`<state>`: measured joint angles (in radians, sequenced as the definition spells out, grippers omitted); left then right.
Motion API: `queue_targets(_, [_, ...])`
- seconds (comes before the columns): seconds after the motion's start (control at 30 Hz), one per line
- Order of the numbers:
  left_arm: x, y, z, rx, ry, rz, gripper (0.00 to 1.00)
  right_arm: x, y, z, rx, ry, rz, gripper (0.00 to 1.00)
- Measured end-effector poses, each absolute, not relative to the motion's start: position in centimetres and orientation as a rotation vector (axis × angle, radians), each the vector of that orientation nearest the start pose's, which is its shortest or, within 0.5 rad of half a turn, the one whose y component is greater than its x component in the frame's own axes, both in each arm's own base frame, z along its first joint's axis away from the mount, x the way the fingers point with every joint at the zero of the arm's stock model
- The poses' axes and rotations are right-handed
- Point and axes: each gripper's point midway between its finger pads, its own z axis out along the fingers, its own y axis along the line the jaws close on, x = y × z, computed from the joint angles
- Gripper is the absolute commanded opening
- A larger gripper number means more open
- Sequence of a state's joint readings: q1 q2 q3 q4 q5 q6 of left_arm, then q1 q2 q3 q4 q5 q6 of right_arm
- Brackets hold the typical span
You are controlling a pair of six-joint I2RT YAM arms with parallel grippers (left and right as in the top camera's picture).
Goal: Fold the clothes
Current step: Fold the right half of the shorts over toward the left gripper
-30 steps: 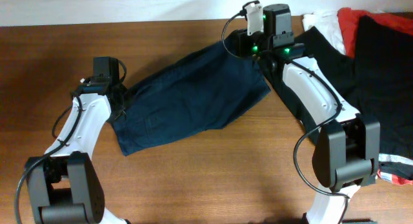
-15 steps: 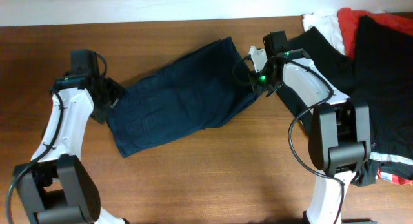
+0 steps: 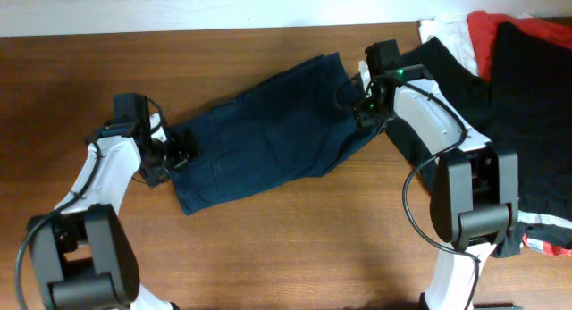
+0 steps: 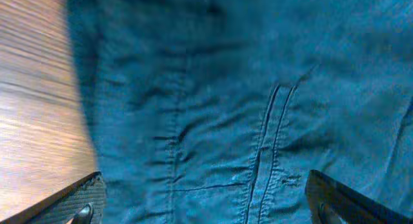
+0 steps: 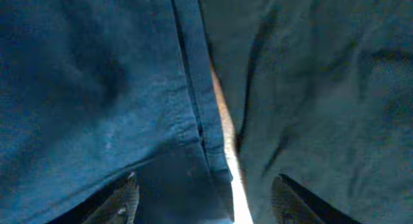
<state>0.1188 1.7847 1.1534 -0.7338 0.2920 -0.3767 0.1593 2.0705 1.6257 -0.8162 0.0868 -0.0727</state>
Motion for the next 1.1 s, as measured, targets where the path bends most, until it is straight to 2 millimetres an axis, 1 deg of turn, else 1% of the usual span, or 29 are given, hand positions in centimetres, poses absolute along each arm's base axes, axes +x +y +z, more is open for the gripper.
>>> queue_targets(0.03, [35.6,-1.0,3.1,-0.677,2.894,-0.488,0.93,46.6,6.0,6.9,-0.307,2.808,-0.104,0.7])
queue_targets(0.07, [34.9,-1.3,1.5,-0.691,2.943,-0.507,0.93,47.2,6.0,8.0,-0.302,2.79,-0.105,0.7])
queue_targets(0.13, [34.9,-1.3,1.2,-0.691,2.951,-0.511,0.94,47.6,6.1,9.4,-0.299,2.776,-0.103,0.69])
queue_targets(0.2, [34.8,-1.2,1.1,-0.694,2.955,-0.493,0.91,47.1,6.0,9.4,-0.303,2.798,-0.106,0.69])
queue_targets(0.23, [34.8,-1.1,1.1,-0.694,2.958,-0.481,0.92,47.0,6.0,9.3,-0.304,2.804,-0.106,0.69])
queue_targets(0.27, [34.2,-0.9,1.0,-0.724,2.981,-0.46,0.93,46.9,6.0,9.3,-0.305,2.809,-0.107,0.69])
queue_targets(0.33, [33.6,-0.5,1.0,-0.771,3.002,-0.423,0.94,46.7,6.0,9.2,-0.306,2.814,-0.107,0.69])
queue_targets(0.43, [33.9,0.6,1.4,-0.798,2.981,-0.36,0.93,46.7,5.9,9.2,-0.307,2.817,-0.108,0.69])
queue_targets(0.5, [33.9,0.9,1.5,-0.806,2.974,-0.332,0.91,46.6,5.9,9.2,-0.307,2.819,-0.108,0.69])
queue_targets(0.53, [34.1,1.0,1.3,-0.808,2.965,-0.325,0.8,46.6,5.9,9.2,-0.307,2.819,-0.108,0.69])
queue_targets(0.57, [34.3,1.1,1.0,-0.814,2.943,-0.325,0.62,46.6,5.9,9.2,-0.307,2.82,-0.108,0.69])
queue_targets(0.6, [34.3,1.1,0.5,-0.829,2.922,-0.323,0.4,46.6,5.9,9.2,-0.307,2.82,-0.108,0.68])
queue_targets(0.63, [35.0,0.9,0.5,-0.812,2.863,-0.363,0.06,46.6,5.9,9.2,-0.307,2.82,-0.108,0.69])
queue_targets(0.67, [35.2,0.5,0.3,-0.81,2.841,-0.409,0.01,46.6,5.9,9.2,-0.308,2.82,-0.108,0.68])
queue_targets(0.73, [34.3,-0.1,-0.2,-0.83,2.863,-0.451,0.0,46.6,5.9,9.2,-0.307,2.82,-0.108,0.69])
queue_targets(0.77, [34.1,-0.2,-0.2,-0.834,2.868,-0.467,0.01,46.6,5.9,9.2,-0.307,2.821,-0.107,0.69])
queue_targets(0.83, [32.9,-0.1,-0.1,-0.876,2.912,-0.483,0.01,46.1,6.4,9.0,-0.317,2.84,-0.065,0.68])
queue_targets(0.87, [32.0,0.4,0.2,-0.915,2.953,-0.468,0.0,45.3,7.6,8.8,-0.359,2.864,0.036,0.58])
queue_targets(0.9, [31.5,1.8,1.3,-0.958,2.984,-0.409,0.0,44.6,8.8,8.8,-0.396,2.881,0.149,0.48])
queue_targets(0.93, [32.7,3.7,3.9,-0.963,2.962,-0.349,0.01,43.5,10.8,8.9,-0.435,2.892,0.314,0.4])
queue_targets(0.97, [32.9,4.4,5.9,-0.961,2.968,-0.324,0.0,43.0,12.1,9.2,-0.449,2.892,0.409,0.38])
queue_targets(1.0, [33.1,4.7,7.8,-0.94,2.968,-0.315,0.01,42.0,14.1,9.4,-0.493,2.895,0.507,0.32])
queue_targets(1.03, [33.4,5.0,10.7,-0.871,2.97,-0.297,0.0,40.6,17.4,9.7,-0.593,2.882,0.597,0.31])
queue_targets(1.07, [33.0,4.9,11.6,-0.854,2.99,-0.292,0.01,39.7,19.2,9.8,-0.646,2.88,0.629,0.31])
queue_targets(1.1, [32.2,4.8,13.2,-0.847,3.026,-0.288,0.01,38.3,21.8,9.9,-0.738,2.868,0.662,0.31])
